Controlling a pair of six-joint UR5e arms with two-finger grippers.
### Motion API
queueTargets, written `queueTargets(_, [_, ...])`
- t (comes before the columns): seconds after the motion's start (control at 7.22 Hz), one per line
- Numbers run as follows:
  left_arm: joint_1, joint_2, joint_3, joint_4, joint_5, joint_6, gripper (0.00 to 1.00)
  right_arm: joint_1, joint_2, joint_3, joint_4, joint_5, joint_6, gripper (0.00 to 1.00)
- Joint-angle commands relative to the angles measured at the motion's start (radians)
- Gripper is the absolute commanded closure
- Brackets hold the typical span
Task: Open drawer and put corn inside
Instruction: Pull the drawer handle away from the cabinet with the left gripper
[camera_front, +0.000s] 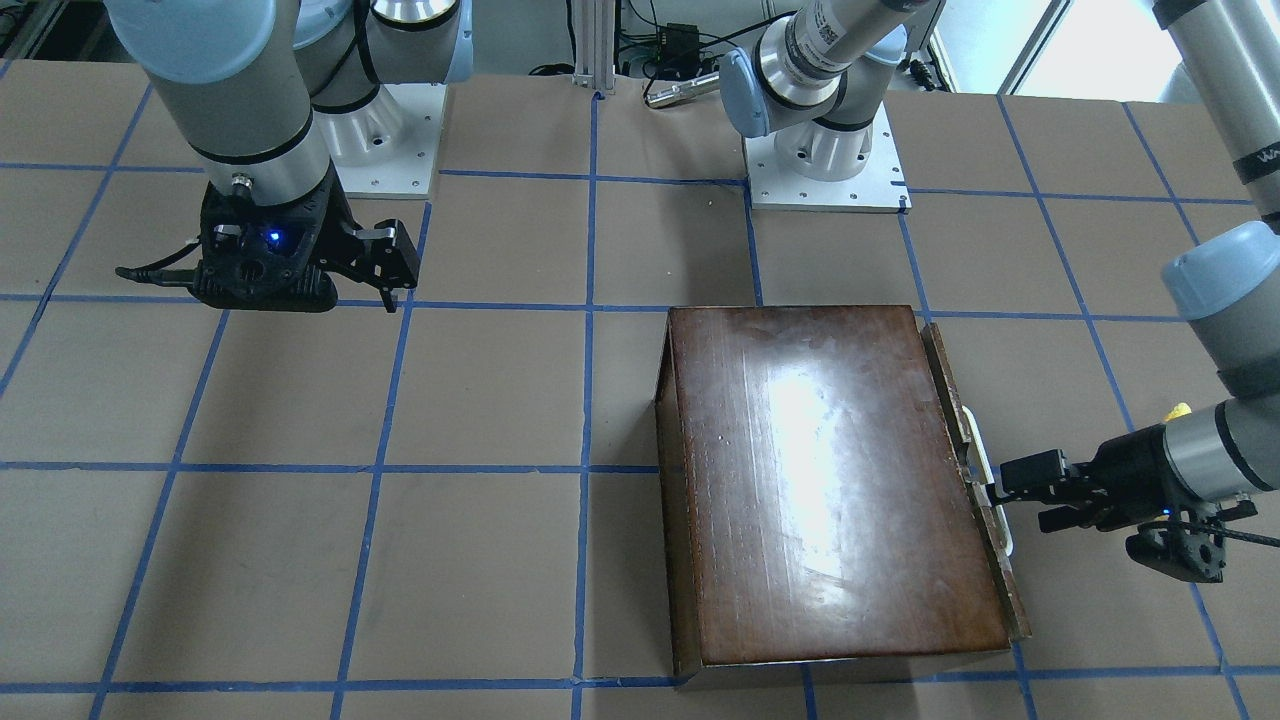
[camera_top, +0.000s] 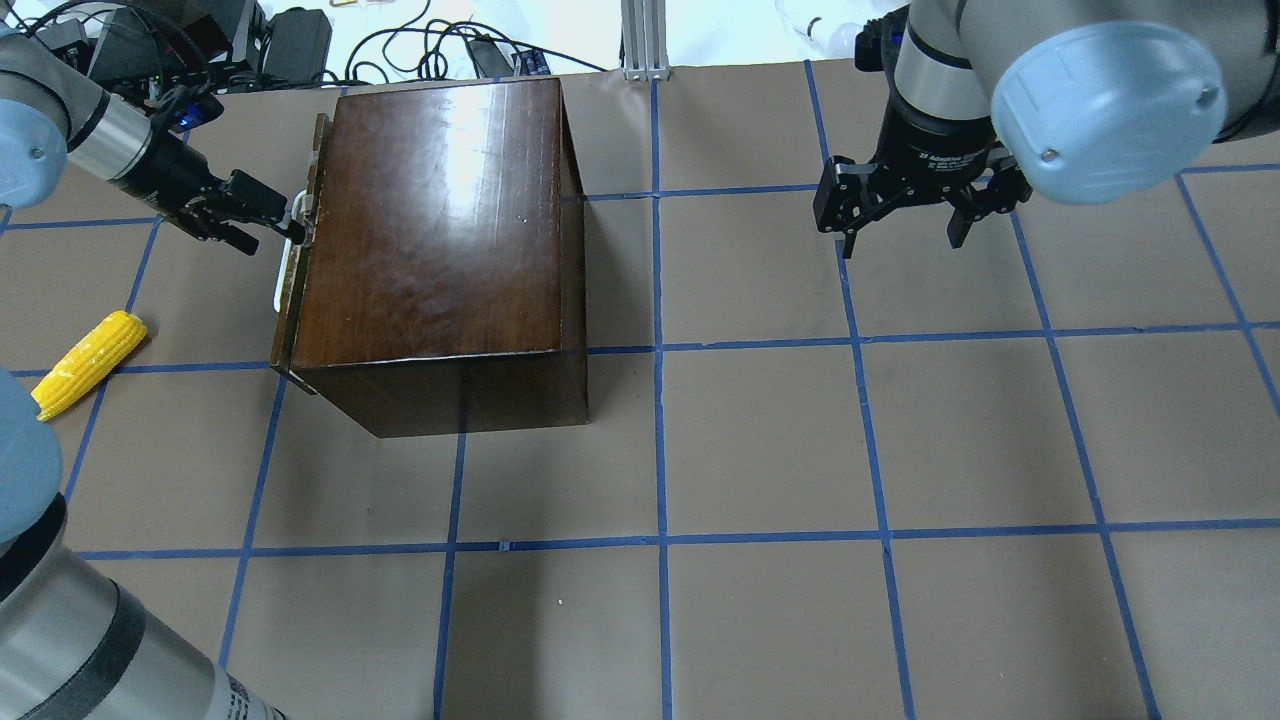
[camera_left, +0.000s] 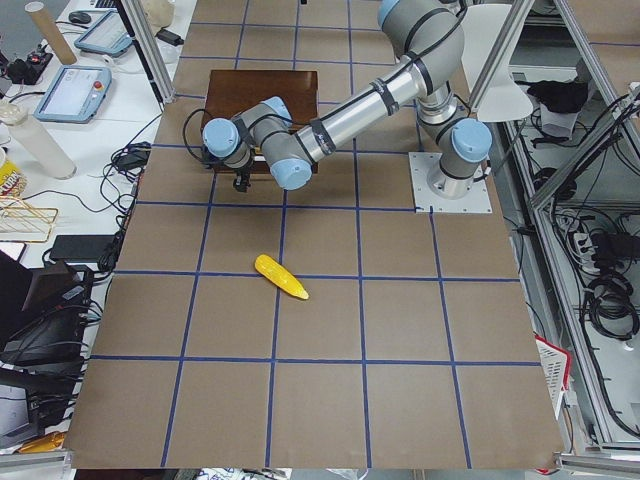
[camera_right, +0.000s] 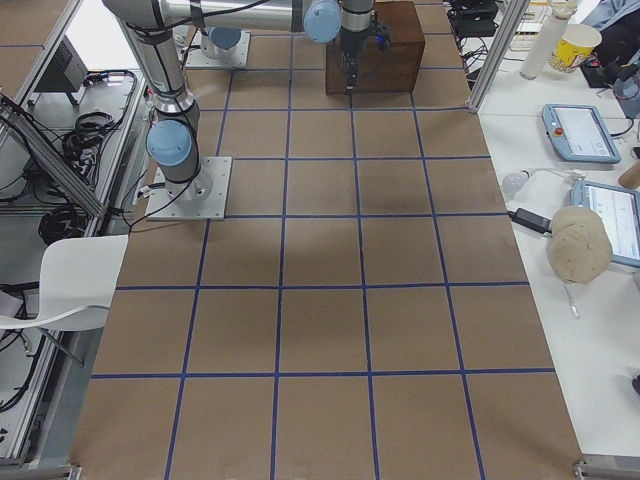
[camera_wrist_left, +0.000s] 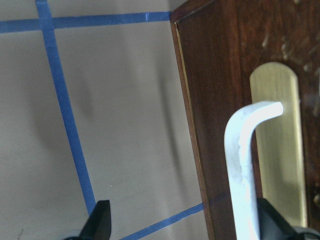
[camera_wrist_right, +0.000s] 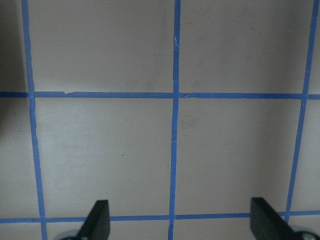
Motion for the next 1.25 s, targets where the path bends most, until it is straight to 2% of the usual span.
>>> queueTargets(0.0, [0.001,0.0,0.002,0.004,0.032,0.01,0.0,0.0,0.0,0.0,-0.001,0.0,0.0,0.0])
queueTargets(0.42, [0.001,0.0,0.009,0.005,0.035,0.048,0.0,0.0,0.0,0.0,-0.001,0.0,0.0,0.0])
queueTargets(0.69, [0.002,-0.011,0.034,-0.001,0.074,0.091,0.0,0.0,0.0,0.0,-0.001,0.0,0.0,0.0])
queueTargets(1.11, [0.062,-0.028,0.044,-0.003,0.094,0.119,0.0,0.0,0.002,0.0,0.001,0.0,0.0,0.0])
